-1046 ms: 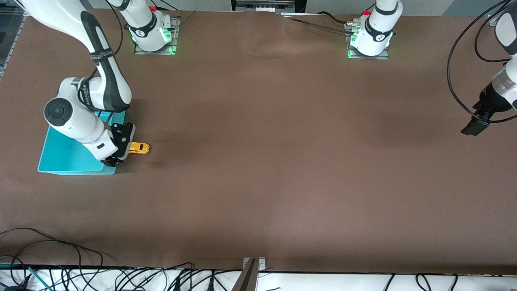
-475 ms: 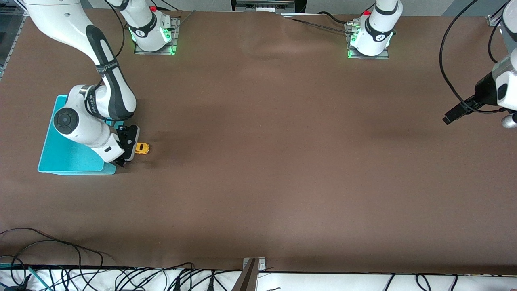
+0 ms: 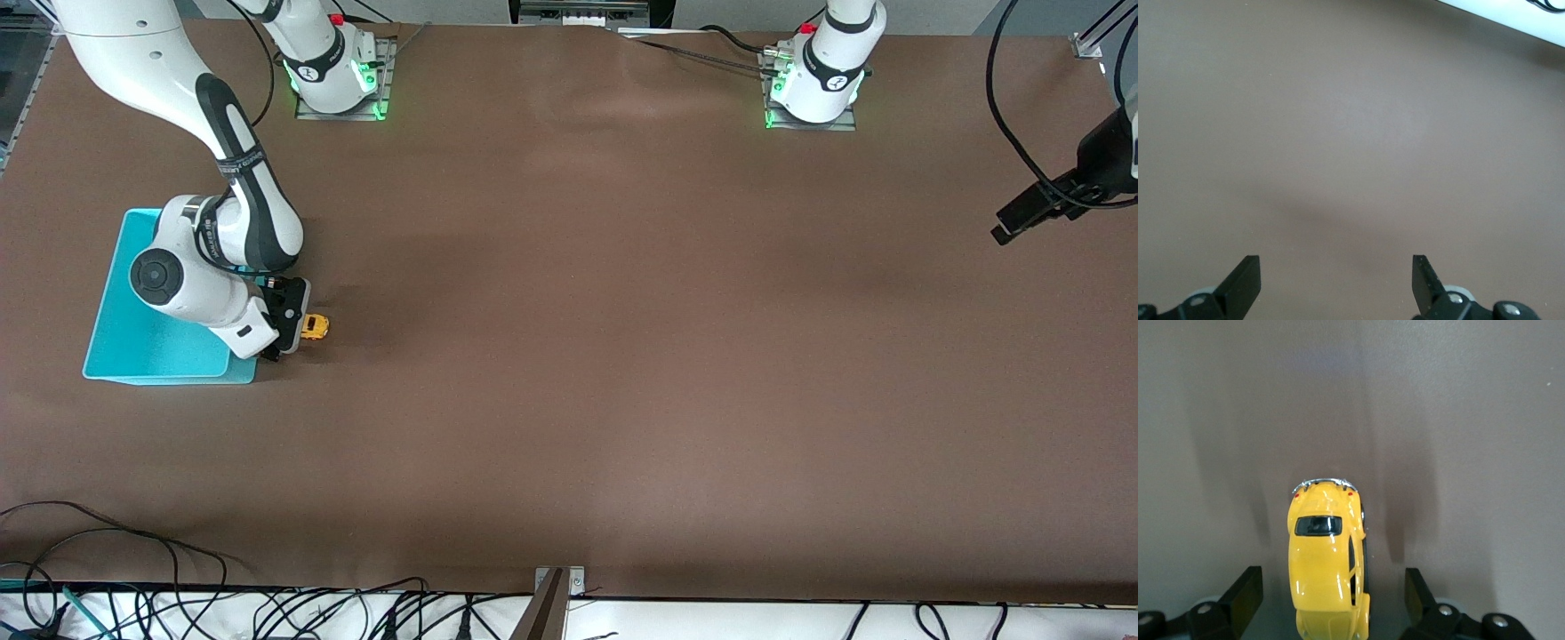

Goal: Wind up and store yellow beetle car
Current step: 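Grasp the yellow car with the right gripper and lift it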

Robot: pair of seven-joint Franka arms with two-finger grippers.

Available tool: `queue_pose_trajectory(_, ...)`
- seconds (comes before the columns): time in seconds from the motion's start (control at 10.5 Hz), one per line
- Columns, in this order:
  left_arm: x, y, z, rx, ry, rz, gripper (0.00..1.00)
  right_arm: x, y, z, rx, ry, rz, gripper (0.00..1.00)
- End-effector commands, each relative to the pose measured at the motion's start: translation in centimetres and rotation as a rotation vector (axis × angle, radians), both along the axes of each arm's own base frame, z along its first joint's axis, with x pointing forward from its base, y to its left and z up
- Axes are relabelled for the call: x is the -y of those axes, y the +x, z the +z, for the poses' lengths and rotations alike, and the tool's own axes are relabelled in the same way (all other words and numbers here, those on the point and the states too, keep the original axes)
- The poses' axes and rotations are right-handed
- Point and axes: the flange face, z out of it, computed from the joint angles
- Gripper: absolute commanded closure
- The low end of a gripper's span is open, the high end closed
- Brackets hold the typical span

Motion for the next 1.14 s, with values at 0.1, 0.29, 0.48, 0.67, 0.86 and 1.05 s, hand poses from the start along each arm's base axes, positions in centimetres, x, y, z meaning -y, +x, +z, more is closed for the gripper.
queue_pose_trajectory(0.1, 1.3, 0.1, 0.7, -0.027, -0.016, -0.055, 0.00, 0.2, -0.2, 0.3, 0.006, 0.022, 0.004, 0.71)
queue_pose_trajectory(0.29, 2.4, 0.1, -0.4, -0.089, 0.003, -0.156, 0.00, 0.2, -0.3, 0.7, -0.008, 0.025, 0.004, 1.00)
queue_pose_trajectory(0.48, 1.8, -1.0, 0.8, -0.193, 0.000, -0.254, 0.00, -0.5, 0.2, 2.6, -0.007, 0.042, -0.005, 1.00)
queue_pose_trajectory(0.67, 1.9, -0.8, 1.8, -0.175, -0.010, -0.249, 0.00, -1.8, 1.3, 6.1, -0.072, 0.096, -0.076, 1.00)
queue_pose_trajectory(0.86, 2.0, -0.3, -0.2, -0.245, -0.020, -0.246, 0.00, -2.1, 2.4, 9.4, -0.113, 0.104, -0.101, 1.00)
queue_pose_trajectory(1.05, 2.3, -0.4, 0.1, -0.239, -0.024, -0.253, 0.00, 0.2, 2.6, 13.3, -0.057, 0.104, -0.139, 1.00)
